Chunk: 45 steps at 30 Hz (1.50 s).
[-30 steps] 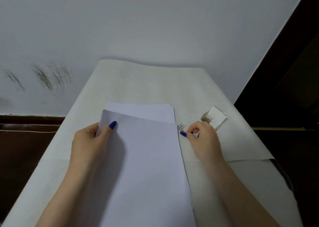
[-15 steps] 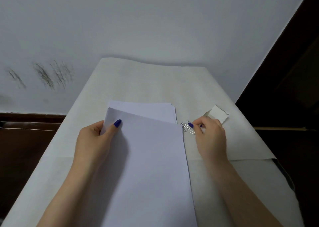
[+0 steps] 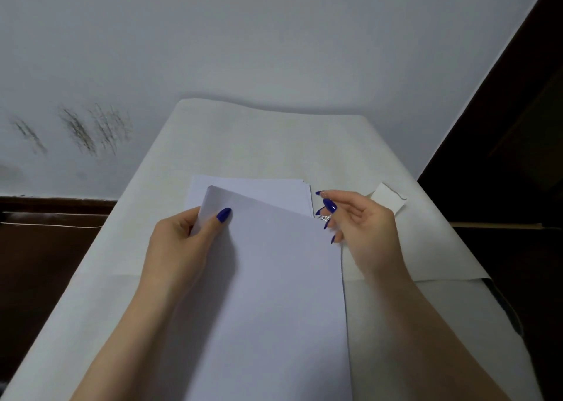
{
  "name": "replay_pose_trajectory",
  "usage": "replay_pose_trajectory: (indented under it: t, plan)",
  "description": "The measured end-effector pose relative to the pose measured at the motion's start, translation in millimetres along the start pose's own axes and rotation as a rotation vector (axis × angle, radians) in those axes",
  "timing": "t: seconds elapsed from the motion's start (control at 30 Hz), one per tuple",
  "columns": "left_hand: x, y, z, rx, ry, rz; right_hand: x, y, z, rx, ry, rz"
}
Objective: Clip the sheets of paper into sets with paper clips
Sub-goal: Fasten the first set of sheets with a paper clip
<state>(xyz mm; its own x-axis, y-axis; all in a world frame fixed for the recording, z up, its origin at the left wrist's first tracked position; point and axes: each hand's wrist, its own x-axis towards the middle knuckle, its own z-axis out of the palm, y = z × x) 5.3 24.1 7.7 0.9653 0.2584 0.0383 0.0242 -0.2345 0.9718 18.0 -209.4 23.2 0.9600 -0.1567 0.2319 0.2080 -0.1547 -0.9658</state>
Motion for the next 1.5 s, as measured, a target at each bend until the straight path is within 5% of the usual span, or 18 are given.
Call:
replay_pose_trajectory:
  t: [0.7,1.03,1.5]
  plan:
    - [-6,2,6,0.028,-0.069,-0.001,-11,-5,21,0.18,-0.155,0.118]
    - [-8,5,10,0.126,-0.134,0.08,-12,1,26,0.102,-0.1,-0.027]
    - [-12,8,14,0.194,-0.171,0.133,-8,-5,25,0.489,-0.149,0.3]
